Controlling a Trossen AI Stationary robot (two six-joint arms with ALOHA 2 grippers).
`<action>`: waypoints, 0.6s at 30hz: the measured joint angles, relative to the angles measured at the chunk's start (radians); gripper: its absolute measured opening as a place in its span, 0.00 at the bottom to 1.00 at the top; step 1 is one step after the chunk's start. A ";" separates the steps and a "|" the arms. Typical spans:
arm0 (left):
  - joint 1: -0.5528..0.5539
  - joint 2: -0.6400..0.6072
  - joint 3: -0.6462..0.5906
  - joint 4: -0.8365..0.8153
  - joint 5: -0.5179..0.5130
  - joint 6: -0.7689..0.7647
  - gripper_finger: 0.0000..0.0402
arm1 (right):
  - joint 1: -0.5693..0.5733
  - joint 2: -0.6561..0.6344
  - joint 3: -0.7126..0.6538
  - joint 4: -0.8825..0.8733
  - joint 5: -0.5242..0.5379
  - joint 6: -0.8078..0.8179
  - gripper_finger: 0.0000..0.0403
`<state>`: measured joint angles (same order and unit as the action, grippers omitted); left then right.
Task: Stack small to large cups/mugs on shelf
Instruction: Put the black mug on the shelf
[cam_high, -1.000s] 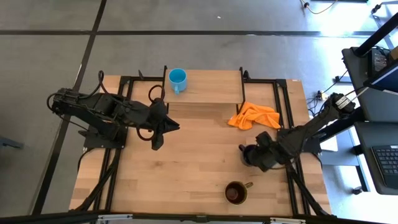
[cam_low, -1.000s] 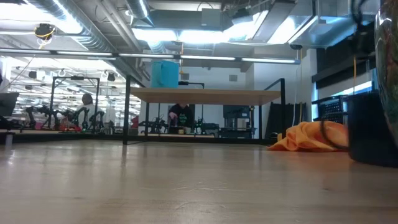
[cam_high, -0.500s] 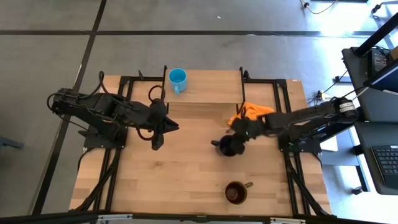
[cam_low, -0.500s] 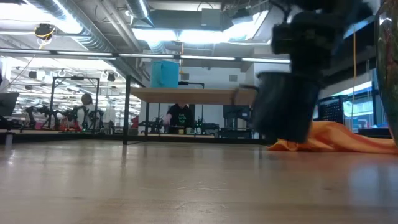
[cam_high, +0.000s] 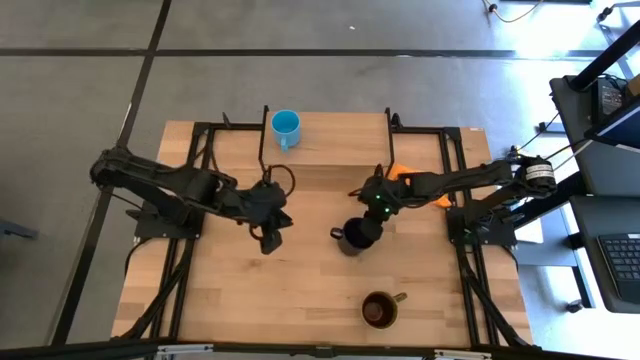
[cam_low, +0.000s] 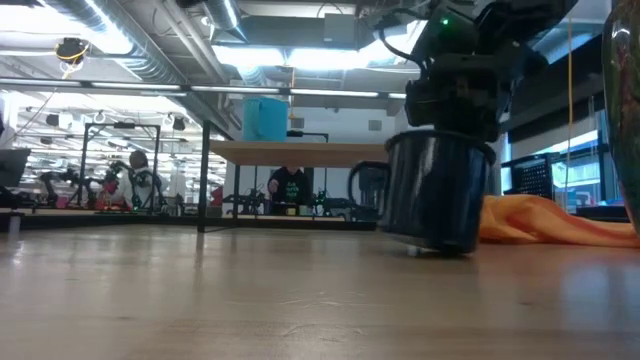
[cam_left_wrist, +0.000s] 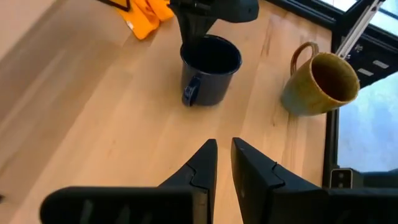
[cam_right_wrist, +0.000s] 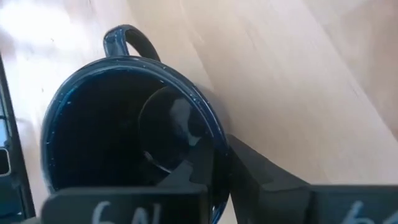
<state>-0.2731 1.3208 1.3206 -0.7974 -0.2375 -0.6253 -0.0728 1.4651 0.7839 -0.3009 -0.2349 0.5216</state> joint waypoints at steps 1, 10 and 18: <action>0.004 0.000 -0.022 0.031 0.001 -0.002 0.10 | 0.000 0.002 0.008 0.000 0.004 -0.001 0.09; 0.062 0.000 -0.152 0.199 0.050 -0.002 0.10 | 0.000 -0.002 0.131 -0.046 0.013 -0.062 0.09; 0.106 0.000 -0.176 0.270 0.098 0.033 0.10 | 0.000 0.072 0.132 -0.110 0.014 -0.055 0.16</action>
<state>-0.1671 1.3205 1.1442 -0.5274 -0.1394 -0.5926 -0.0723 1.5375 0.9155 -0.4109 -0.2212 0.4671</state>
